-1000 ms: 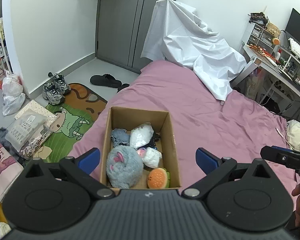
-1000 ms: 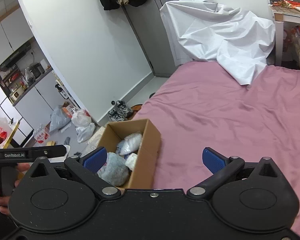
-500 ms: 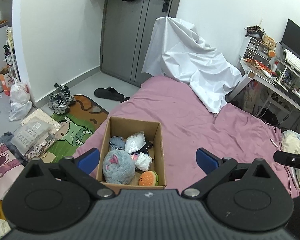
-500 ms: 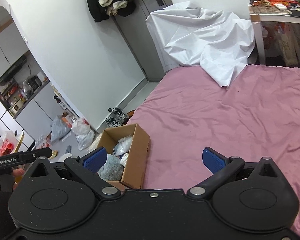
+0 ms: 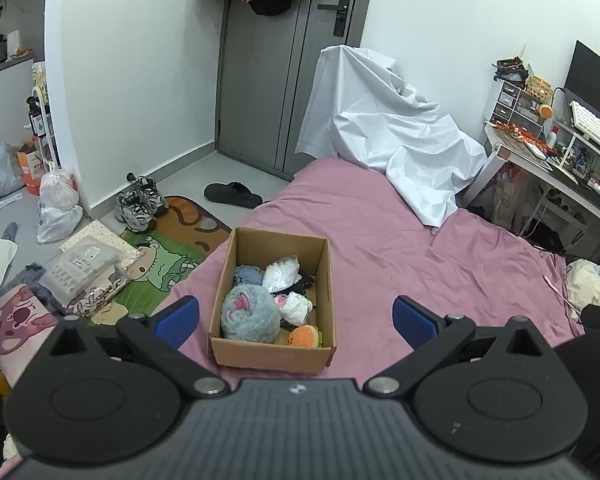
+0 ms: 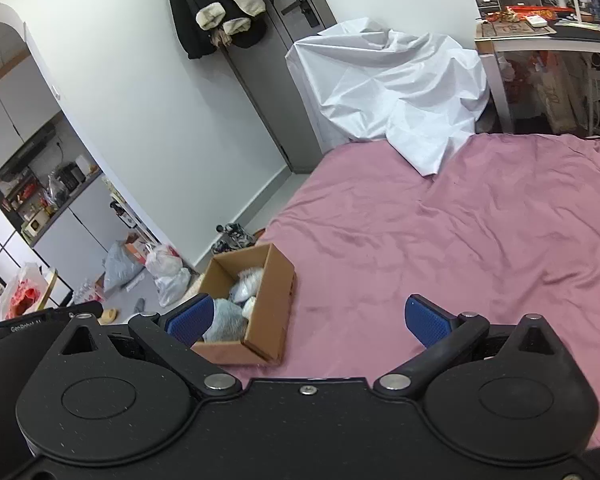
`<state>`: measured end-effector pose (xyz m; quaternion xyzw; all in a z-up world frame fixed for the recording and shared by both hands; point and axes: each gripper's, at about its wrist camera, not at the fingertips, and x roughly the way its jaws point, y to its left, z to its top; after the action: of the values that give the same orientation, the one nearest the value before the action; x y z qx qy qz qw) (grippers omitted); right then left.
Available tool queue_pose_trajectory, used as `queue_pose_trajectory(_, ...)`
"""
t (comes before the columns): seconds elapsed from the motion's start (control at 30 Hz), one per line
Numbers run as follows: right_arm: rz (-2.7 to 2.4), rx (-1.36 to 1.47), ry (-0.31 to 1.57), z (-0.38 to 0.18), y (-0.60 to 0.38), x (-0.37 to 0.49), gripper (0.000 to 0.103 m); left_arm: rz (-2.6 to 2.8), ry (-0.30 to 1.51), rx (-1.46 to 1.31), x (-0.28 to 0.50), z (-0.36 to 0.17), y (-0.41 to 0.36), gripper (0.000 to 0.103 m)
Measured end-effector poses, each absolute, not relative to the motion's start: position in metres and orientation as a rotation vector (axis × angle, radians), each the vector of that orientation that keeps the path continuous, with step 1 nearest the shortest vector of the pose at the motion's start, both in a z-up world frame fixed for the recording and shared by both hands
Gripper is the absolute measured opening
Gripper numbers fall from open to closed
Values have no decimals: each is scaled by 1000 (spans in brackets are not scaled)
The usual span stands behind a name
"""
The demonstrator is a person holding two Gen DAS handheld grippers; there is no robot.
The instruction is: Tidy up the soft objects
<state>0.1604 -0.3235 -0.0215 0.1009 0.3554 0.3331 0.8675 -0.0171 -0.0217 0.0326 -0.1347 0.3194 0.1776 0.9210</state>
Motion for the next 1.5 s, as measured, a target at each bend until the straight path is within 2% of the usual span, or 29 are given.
queue_pose_trajectory(0.7, 699, 154, 778, -11, -342, 137, 103, 328, 682, -248, -35, 33, -55, 102)
queue_pose_trajectory(1.5, 718, 99, 777, -6, -336, 137, 103, 317, 695, -235, -33, 30, -57, 102)
